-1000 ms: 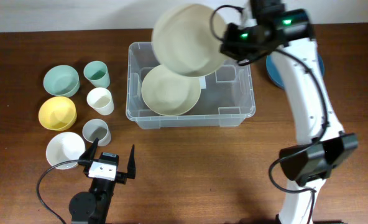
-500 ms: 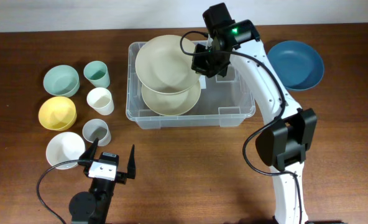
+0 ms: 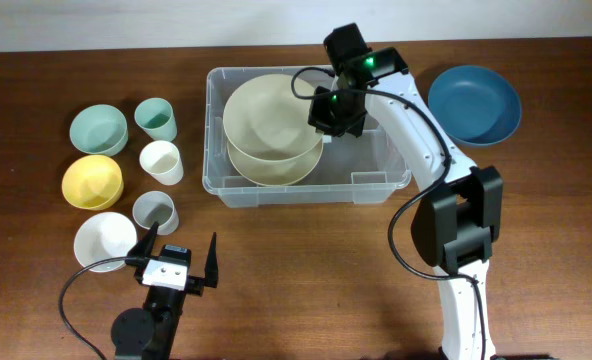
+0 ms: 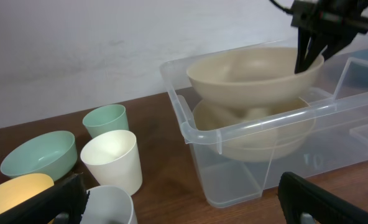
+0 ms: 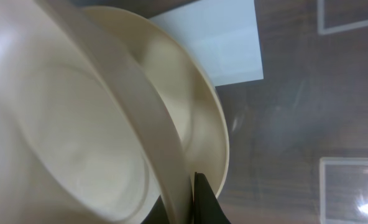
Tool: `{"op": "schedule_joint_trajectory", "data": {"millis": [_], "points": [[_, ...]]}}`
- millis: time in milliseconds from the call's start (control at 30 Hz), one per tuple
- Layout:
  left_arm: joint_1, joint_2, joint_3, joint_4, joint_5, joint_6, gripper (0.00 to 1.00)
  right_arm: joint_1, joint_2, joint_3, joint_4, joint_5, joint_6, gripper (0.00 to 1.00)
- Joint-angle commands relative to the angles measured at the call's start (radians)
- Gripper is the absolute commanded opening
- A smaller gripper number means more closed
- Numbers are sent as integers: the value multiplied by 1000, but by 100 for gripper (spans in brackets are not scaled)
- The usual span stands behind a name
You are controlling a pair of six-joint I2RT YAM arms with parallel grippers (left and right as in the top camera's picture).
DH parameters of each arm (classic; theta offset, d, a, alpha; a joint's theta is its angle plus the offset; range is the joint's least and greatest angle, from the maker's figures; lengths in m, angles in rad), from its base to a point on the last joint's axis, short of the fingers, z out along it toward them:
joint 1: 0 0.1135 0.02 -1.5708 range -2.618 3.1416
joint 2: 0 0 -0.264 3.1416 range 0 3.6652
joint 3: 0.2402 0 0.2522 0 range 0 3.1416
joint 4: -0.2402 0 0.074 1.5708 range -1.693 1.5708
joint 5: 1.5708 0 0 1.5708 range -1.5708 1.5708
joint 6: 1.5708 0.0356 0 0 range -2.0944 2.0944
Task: Pack container
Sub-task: 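Stack the cream bowl onto the first bowl and release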
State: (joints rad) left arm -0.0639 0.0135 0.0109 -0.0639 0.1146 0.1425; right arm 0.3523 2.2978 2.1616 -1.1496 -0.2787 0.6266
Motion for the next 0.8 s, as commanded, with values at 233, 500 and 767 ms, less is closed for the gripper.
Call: {"op": "schedule_joint_trajectory", "data": {"millis": [233,500,767], "points": [[6,-8,-2,-6,-7,17,100,2,13,-36,28,-27,10,4],[6,-8,-2,-6,-7,17,100,8,15,-46,30,-27,10,8],[6,-8,-2,-6,-7,17,100,38,15,-83,77,-28,10,7]]}}
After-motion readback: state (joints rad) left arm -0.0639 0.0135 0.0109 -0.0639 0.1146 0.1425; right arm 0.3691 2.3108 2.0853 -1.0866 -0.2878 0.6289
